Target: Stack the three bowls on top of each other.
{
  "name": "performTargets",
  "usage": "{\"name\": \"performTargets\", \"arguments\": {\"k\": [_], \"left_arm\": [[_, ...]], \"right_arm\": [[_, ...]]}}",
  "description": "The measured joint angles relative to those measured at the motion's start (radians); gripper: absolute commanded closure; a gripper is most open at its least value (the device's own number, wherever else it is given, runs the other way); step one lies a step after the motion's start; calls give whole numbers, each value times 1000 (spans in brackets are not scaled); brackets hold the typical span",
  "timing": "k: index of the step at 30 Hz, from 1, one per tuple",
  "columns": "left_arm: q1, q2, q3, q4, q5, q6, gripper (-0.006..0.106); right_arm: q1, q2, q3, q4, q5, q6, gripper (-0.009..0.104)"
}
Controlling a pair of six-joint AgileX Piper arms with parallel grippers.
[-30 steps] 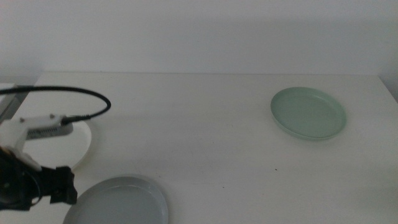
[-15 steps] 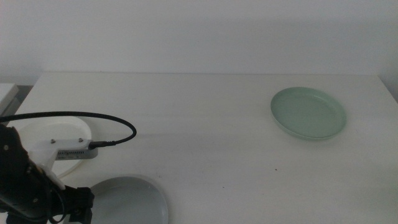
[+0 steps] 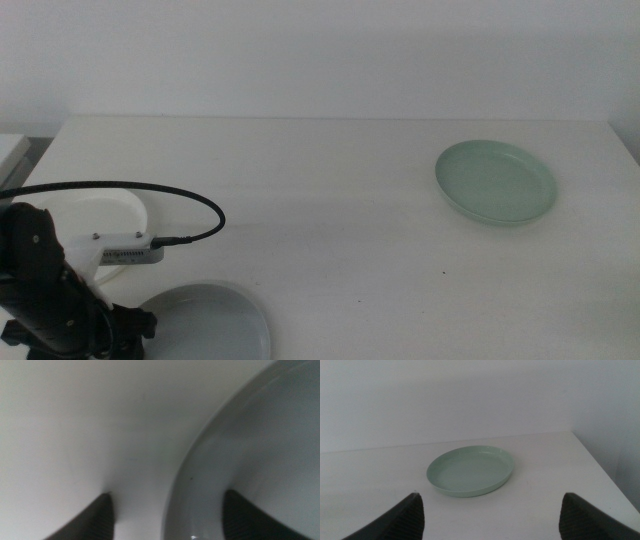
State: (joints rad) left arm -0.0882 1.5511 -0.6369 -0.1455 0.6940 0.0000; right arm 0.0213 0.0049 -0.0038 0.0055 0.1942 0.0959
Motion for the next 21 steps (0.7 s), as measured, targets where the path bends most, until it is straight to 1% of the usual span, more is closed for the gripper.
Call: {"name": "performTargets", "arguments": {"k": [2,5,8,13,16,21], "left_arm": [[0,0,-1,-2,-2,0,53],[0,2,-2,-20,-9,0,80],[0,2,-2,-22,-9,-22,102],[0,-15,-4,-14,6,-21,102],[0,-65,-18,-19,53,-38,102],[0,-165,-158,-33,191,-71,102]], "right_arm": [[0,0,0,0,0,0,2],[0,0,0,0,0,0,2],[0,0,0,0,0,0,2],[0,0,0,0,-2,0,2],[0,0,0,0,-2,0,2],[0,0,0,0,-2,0,2]]}}
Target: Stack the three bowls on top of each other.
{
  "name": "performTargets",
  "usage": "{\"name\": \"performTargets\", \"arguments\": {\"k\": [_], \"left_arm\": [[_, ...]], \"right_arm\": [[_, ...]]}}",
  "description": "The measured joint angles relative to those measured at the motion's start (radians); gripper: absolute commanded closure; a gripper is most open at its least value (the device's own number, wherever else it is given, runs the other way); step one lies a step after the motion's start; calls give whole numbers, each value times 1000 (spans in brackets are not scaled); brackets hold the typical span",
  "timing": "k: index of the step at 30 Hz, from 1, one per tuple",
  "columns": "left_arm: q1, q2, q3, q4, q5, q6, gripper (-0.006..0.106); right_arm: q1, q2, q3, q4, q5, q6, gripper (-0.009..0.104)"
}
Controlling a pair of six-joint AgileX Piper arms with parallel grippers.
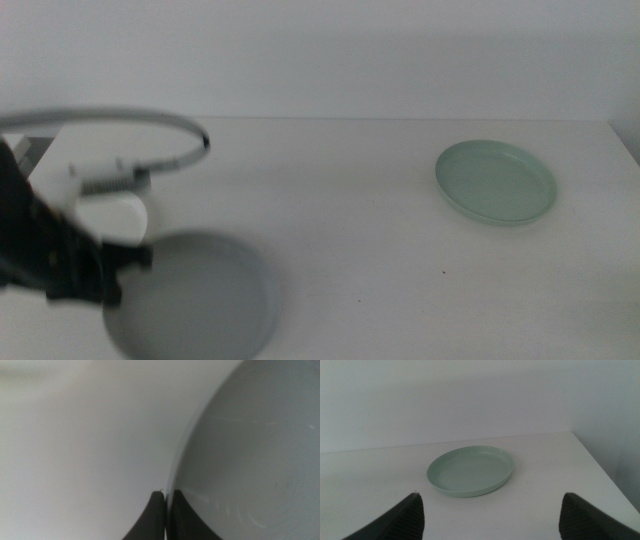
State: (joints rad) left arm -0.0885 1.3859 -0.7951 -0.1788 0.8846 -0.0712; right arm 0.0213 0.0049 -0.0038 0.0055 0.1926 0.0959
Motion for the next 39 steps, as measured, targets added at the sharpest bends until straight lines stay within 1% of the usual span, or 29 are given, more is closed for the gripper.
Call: {"name": "performTargets", "arguments": {"k": [6,15,22,28,34,36,39], "left_arm": [[-11,58,-262,-31,105,15,102],[-144,361,-577,-48,135,18,102],[-223,566,-760,-67,141,18,102],[-250,684,-841,-97,141,21,102],[-266,733,-848,-115,130,22,102],[-268,735,-848,-117,123,22,99],[-270,735,-849,-121,117,22,91]], "right_arm": [[0,0,0,0,0,0,2],[0,0,0,0,0,0,2],[0,0,0,0,0,0,2],[0,0,0,0,0,0,2],[0,0,0,0,0,0,2],[0,0,0,0,0,0,2],[0,0,0,0,0,0,2]]}}
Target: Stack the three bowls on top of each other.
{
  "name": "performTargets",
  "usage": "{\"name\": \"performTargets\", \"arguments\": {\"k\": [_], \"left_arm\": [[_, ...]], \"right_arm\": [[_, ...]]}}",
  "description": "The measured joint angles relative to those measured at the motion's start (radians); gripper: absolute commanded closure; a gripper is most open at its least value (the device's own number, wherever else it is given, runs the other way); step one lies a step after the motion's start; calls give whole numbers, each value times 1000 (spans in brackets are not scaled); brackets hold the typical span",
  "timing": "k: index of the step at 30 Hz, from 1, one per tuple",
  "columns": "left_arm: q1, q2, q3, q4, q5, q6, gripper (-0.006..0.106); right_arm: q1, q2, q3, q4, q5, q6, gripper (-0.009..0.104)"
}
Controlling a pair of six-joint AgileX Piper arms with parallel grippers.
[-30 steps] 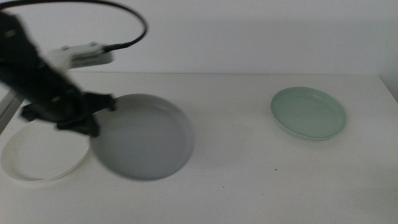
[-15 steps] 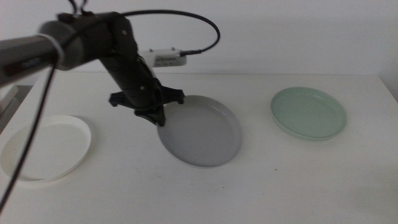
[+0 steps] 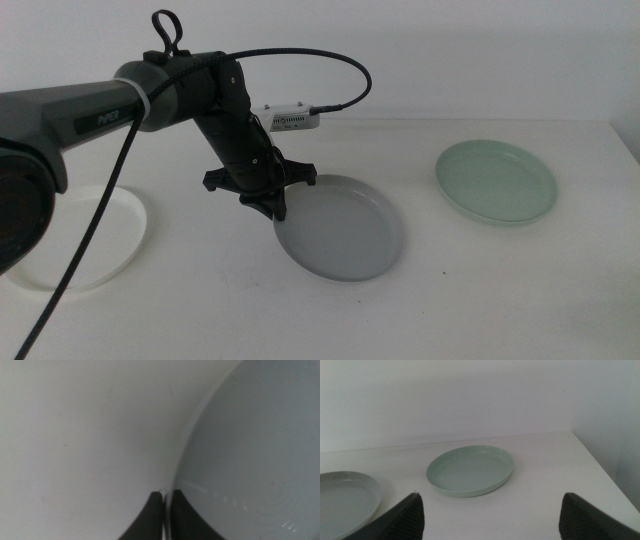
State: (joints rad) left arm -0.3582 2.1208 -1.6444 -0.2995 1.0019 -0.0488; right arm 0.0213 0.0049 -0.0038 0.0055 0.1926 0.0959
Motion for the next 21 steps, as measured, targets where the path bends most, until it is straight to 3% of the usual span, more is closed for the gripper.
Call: {"name": "performTargets", "arguments": {"k": [4,10,15,21], "left_arm": [[0,7,0,0,-2,0,66],[0,7,-7,0,28,9,7],[0,-42,-12,38,105,19,7],[-4,-208,-10,143,191,-27,7]], "right_arm": [[0,0,0,0,0,0,2],[0,0,0,0,0,0,2],[0,0,0,0,0,0,2],[0,0,0,0,0,0,2]]}}
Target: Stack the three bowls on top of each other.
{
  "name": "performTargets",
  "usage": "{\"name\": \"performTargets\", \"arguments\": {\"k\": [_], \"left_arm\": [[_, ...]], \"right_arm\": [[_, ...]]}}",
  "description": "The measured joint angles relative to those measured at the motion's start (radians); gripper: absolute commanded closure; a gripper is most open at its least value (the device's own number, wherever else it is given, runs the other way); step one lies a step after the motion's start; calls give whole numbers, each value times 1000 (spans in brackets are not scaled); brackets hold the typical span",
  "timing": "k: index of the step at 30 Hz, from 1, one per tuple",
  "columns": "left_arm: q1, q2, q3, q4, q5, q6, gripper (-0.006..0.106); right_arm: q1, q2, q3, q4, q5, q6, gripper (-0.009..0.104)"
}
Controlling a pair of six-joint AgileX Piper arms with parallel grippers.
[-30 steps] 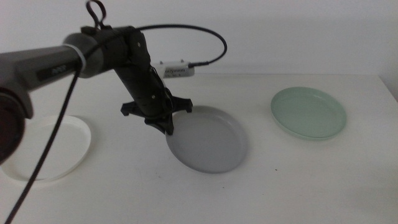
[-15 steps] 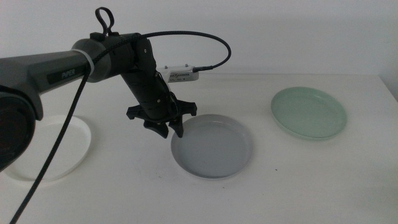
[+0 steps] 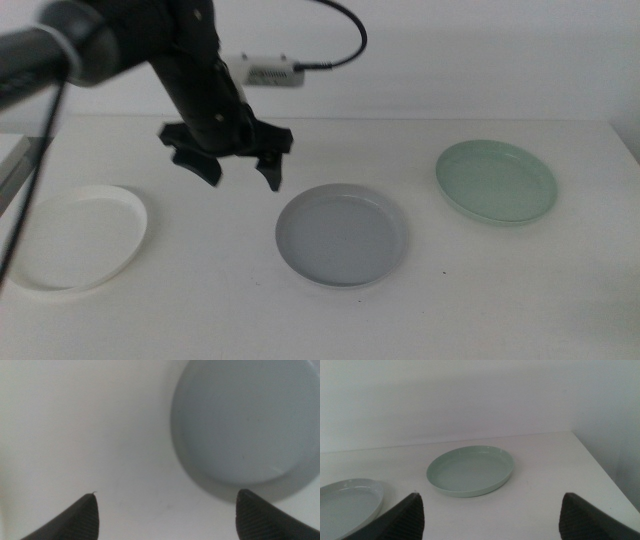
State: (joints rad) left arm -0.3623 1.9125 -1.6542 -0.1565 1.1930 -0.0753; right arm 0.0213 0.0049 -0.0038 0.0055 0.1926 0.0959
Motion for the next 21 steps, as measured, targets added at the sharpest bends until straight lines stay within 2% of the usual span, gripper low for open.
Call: {"name": "performTargets", "arguments": {"k": [11,21], "left_arm": [[20,-339,222,157,28,-42,7],[284,-536,308,171,30,7,7]], "right_arm": [[0,0,0,0,0,0,2],[0,0,0,0,0,0,2]]}}
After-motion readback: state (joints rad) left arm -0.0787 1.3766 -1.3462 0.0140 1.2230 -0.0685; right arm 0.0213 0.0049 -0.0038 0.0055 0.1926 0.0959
